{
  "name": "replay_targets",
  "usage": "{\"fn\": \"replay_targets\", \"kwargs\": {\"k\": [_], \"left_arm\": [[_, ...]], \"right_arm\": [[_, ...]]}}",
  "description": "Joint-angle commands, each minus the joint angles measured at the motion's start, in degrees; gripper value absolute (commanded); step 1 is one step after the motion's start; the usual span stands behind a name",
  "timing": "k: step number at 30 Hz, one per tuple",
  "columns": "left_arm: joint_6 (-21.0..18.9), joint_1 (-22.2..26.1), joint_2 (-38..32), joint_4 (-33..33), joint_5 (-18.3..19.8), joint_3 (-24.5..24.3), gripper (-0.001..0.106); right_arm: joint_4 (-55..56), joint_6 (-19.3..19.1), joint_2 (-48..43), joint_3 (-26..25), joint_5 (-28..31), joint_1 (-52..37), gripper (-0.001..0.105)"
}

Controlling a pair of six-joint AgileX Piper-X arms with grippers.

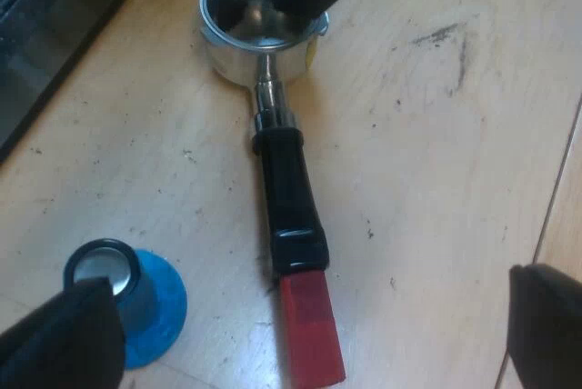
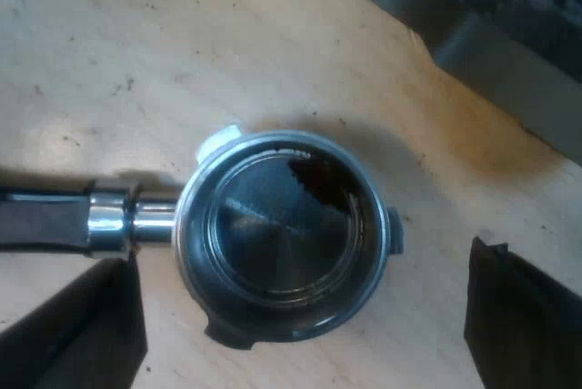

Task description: Put the handle in the coffee machine

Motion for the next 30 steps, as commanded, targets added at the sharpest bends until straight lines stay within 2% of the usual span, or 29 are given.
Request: {"fn": "replay_targets", "kwargs": {"k": [1,17,30], "left_arm": [[-0.48,-0.24,-0.1,-0.24,-0.17,-0.14,0.088],[-0.48,-0.24,-0.1,-0.24,-0.17,-0.14,0.088],[-0.48,-0.24,-0.1,-0.24,-0.17,-0.14,0.088]], "right_arm": [[-0.74,-0.71,1.12,-0.55,-1.29,-0.2,0.074],[-5.04,0.97,7.91,-0.55,-3.56,-0.25,0.074],[-3.82,2.28,9.87,-0.55,-3.96,-1.39,0.074]]}}
